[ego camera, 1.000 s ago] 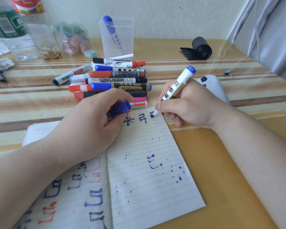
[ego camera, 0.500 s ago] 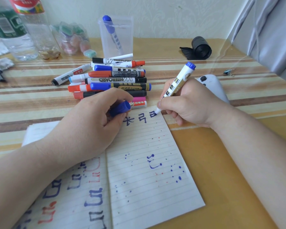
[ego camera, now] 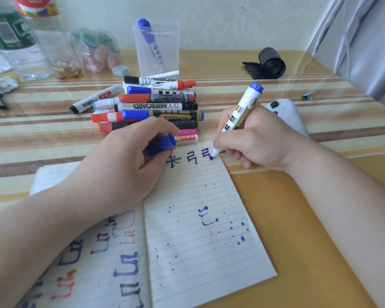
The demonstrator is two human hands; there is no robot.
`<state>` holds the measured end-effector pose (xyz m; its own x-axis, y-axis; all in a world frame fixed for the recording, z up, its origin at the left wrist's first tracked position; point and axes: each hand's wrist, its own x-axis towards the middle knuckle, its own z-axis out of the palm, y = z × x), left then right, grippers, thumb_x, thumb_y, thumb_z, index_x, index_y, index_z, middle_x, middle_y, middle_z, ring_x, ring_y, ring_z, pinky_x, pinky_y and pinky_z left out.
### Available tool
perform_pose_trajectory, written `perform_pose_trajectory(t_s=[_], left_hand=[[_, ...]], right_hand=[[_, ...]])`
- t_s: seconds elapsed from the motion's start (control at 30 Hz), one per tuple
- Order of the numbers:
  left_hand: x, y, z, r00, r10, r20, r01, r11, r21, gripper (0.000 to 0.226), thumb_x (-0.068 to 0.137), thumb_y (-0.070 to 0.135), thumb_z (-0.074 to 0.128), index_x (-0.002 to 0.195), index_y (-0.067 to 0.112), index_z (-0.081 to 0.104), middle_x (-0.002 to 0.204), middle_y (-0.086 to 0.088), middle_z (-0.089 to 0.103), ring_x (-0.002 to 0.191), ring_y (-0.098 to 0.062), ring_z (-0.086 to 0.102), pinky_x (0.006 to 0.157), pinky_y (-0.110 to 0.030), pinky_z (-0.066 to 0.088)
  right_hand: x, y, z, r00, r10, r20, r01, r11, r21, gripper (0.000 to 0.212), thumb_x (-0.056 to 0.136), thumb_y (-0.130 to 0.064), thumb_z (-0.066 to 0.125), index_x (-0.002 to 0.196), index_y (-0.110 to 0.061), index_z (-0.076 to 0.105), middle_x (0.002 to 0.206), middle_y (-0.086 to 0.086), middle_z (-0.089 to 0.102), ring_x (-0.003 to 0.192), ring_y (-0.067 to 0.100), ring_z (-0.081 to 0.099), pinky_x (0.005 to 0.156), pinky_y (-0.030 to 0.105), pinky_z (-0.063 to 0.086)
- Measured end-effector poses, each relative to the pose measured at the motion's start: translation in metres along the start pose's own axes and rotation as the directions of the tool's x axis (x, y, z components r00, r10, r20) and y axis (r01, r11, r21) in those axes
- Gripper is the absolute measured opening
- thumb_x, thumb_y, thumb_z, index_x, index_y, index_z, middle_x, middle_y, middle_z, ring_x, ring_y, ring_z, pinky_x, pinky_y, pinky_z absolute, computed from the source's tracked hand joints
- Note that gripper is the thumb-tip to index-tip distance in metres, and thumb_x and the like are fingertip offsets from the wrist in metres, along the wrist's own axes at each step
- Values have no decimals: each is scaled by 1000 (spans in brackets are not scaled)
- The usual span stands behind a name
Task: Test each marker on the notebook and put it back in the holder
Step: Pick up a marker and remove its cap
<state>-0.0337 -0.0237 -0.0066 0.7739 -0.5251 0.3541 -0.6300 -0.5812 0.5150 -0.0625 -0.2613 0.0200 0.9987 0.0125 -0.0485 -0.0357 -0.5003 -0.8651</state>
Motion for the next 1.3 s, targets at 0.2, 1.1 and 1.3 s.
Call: perform_pose_trajectory(t_s=[0.2,1.1,1.3], left_hand=[[0,0,0,1000,-2,2,2,1000,7,31,92,19,65,118,35,61,97,19,68,90,1,62,76,-2,44],[0,5,-3,998,-68,13,69,990,-121,26,88,16,74,107,31,65,95,28,69,86,17,60,73,-2,45],[-1,3,-2,1000,-28,-11,26,989,-145,25,87,18,75,107,29,66,97,23,72,85,10,63,75,-7,48]], right_hand=[[1,3,-1,1000,-20,11,19,1000,16,17,85,3,65,82,17,56,59,14,50,41,16,43,36,22,36],[-5,1,15,980,-197,36,155,860,486,8,74,-8,71,81,-13,70,56,8,46,49,18,36,46,25,22],[-6,0,15,983,-186,-10,167,856,489,11,76,-8,66,81,-15,73,59,14,51,49,20,43,42,22,31]])
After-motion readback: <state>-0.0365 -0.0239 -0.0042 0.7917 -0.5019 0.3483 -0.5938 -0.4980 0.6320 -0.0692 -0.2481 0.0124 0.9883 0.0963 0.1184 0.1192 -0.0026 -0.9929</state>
